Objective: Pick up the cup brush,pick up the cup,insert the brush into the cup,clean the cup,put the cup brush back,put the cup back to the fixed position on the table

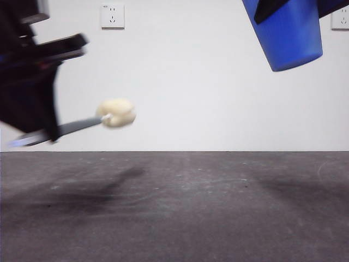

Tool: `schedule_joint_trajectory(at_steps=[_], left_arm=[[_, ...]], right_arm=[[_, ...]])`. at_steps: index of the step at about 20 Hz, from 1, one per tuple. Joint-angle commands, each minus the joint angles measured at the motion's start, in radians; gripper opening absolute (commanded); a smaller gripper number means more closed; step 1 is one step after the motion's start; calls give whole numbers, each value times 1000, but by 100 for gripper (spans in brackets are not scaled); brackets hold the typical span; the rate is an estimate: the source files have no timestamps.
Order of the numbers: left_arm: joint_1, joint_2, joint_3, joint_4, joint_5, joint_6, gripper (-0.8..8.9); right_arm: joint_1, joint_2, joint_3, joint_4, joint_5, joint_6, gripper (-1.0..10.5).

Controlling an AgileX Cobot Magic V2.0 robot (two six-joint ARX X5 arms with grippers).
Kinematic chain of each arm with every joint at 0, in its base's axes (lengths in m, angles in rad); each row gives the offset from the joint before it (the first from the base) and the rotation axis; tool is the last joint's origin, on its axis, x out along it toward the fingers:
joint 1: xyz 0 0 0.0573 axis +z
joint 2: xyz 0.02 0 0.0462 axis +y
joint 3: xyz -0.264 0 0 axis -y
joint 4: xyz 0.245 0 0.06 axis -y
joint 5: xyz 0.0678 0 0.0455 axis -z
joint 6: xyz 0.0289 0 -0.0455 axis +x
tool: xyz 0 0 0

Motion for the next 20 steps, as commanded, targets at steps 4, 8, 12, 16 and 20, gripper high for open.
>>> schedule_joint_trajectory(at_steps=[4,8,12,16,20], left_arm=[[52,151,-2,161,73,-66,-8],[55,253,-1,246,77,-70,-8],[55,346,0,311,96,-71,-8],[55,410,0,340,95,-74,-8],[55,451,0,346,95,-73,-8]], right_arm=[[0,-4,3,2,-75,59,-17],[0,-3,3,2,-76,63,-17],[0,-3,3,1,-88,67,-17],[0,-3,3,-4,-103,86,-17],[0,-3,3,-25,-101,103,-17]])
